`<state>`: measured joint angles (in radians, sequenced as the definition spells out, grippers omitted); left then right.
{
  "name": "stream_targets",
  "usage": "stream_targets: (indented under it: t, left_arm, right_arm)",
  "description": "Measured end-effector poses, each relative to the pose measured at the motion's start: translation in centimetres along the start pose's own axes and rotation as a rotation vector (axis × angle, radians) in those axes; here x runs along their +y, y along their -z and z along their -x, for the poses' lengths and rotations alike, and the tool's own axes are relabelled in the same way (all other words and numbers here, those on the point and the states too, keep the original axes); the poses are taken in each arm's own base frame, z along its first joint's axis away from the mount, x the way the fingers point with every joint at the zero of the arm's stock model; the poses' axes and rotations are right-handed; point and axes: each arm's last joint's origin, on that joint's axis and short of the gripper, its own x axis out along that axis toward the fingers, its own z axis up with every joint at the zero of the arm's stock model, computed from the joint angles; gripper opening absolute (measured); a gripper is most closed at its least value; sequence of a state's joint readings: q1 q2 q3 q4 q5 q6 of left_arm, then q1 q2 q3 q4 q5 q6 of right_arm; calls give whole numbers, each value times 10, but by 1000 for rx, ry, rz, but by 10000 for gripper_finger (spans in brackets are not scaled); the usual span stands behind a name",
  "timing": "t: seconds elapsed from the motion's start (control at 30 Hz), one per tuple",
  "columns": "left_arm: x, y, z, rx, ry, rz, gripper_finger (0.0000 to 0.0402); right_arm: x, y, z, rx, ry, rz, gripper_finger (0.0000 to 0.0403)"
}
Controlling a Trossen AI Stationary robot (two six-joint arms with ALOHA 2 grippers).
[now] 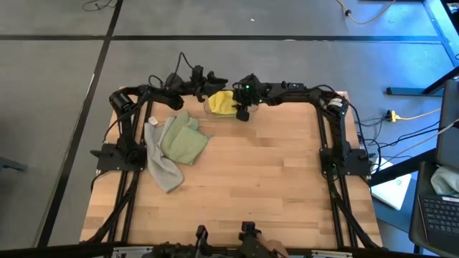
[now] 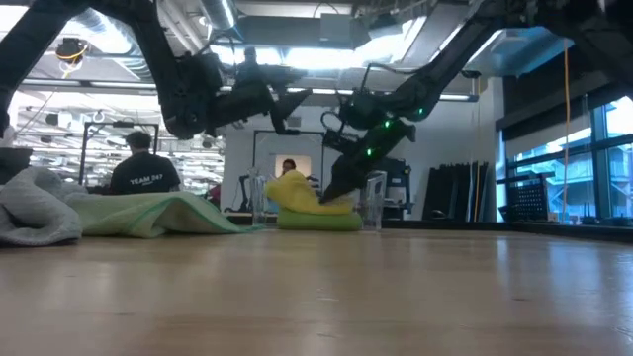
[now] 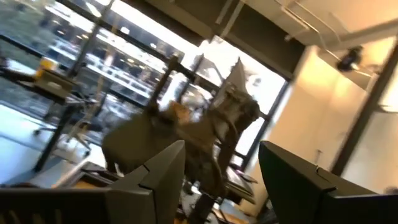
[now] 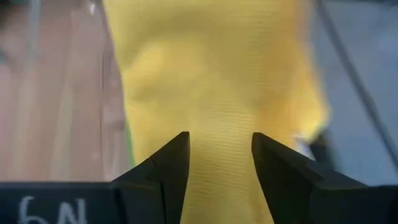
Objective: Fold microfiber towels
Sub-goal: Put the yellow microfiber cloth into the transparent bin
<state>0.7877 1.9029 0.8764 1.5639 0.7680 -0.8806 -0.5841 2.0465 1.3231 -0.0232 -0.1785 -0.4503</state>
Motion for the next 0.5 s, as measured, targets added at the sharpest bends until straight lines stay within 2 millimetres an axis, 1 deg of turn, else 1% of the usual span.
stream_targets:
  t: [0.2,0.33,0.4,0.5]
  left_arm:
    - [-14,1,-11,15,59,-41,197]
    - [-20,7,-16,39,94,-75,197]
    - [-22,10,-19,51,111,-90,197]
    - [-25,13,-21,66,133,-92,197]
  right_arm:
    - [-8,-30,38,-109,70,23,177]
    - [-7,-48,60,-184,89,43,177]
    - [-6,-52,65,-199,92,47,177]
    - [-4,-50,67,-174,78,42,177]
